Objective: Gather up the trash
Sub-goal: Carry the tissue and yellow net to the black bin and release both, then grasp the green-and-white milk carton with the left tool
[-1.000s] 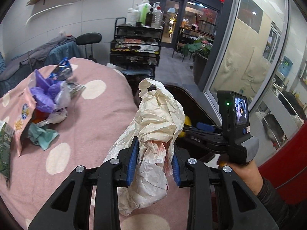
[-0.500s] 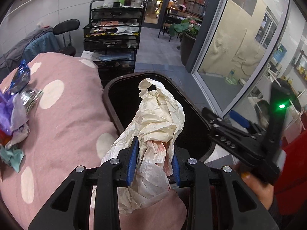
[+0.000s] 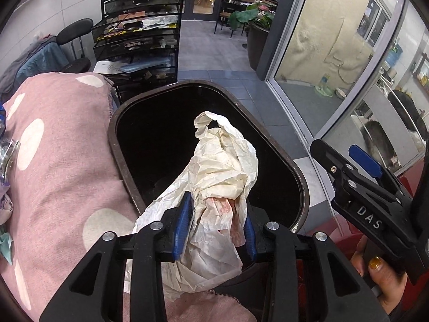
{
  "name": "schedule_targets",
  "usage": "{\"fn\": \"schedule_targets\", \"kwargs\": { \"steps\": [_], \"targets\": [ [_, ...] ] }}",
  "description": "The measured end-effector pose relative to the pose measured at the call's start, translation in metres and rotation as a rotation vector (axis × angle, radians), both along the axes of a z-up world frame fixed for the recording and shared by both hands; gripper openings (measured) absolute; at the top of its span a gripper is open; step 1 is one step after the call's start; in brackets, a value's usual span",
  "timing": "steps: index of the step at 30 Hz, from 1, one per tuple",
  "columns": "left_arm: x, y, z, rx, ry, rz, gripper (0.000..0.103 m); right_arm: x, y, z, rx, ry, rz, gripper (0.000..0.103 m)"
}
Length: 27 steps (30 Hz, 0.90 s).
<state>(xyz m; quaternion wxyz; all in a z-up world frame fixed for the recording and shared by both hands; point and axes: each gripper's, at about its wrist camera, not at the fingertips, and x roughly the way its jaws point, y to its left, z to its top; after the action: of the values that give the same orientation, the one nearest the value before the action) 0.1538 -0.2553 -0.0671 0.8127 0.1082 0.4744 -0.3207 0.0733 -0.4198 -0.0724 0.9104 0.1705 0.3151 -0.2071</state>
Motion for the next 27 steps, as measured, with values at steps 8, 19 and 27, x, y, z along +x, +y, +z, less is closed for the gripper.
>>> {"fn": "schedule_targets", "kwargs": {
  "steps": [8, 19, 27],
  "targets": [
    [0.000, 0.000, 0.002, 0.005, -0.049, 0.015, 0.078, 0.000, -0.003, 0.000, -0.008, -0.001, -0.023, 0.094],
    [-0.024, 0.029, 0.030, -0.021, -0.188, 0.012, 0.093, -0.002, 0.008, 0.002, -0.009, -0.010, 0.014, 0.095],
    [-0.045, 0.094, 0.044, -0.028, -0.278, 0.089, 0.097, -0.002, 0.037, 0.007, 0.004, -0.042, 0.109, 0.095]
  ]
}}
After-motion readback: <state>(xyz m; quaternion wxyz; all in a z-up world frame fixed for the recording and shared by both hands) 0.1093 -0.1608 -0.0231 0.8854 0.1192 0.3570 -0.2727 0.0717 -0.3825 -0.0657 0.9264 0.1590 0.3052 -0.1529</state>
